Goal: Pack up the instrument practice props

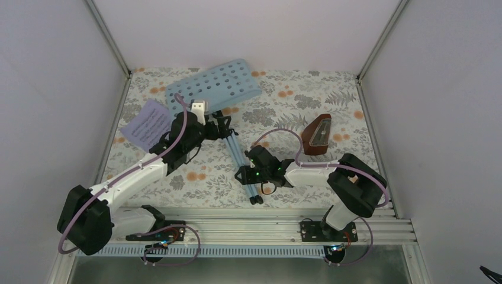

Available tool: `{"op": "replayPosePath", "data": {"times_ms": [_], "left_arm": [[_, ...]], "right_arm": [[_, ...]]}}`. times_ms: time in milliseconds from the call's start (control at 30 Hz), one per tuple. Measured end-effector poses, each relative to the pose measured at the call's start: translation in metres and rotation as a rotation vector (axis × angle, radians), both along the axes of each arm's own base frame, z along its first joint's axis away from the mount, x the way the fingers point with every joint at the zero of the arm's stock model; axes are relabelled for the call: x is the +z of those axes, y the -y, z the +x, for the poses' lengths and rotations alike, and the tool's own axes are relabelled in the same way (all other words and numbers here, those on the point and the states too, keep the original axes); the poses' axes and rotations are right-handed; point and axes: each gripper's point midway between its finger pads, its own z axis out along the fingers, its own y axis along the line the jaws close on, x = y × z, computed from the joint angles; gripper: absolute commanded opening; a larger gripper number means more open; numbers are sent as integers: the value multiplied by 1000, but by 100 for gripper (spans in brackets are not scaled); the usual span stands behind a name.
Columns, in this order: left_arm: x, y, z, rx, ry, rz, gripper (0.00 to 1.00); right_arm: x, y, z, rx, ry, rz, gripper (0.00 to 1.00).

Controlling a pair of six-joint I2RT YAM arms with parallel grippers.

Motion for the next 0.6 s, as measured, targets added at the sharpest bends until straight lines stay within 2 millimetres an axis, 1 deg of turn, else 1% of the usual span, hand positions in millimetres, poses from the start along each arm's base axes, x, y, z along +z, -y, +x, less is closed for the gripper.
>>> {"op": "replayPosePath", "data": {"times_ms": [67,200,433,600], "left_arm": [[0,-3,-1,8,1,17,100],[4,-9,-4,22,12,34,100],[12,-13,-7,26,31,41,100],[12,-14,-7,27,30,48,100]], "right_arm": [[0,0,0,-5,-3,4,25],[0,0,0,-11,-4,10,37],[1,1,0,-9,1,21,60],[5,1,7,20,91,21,73]]}}
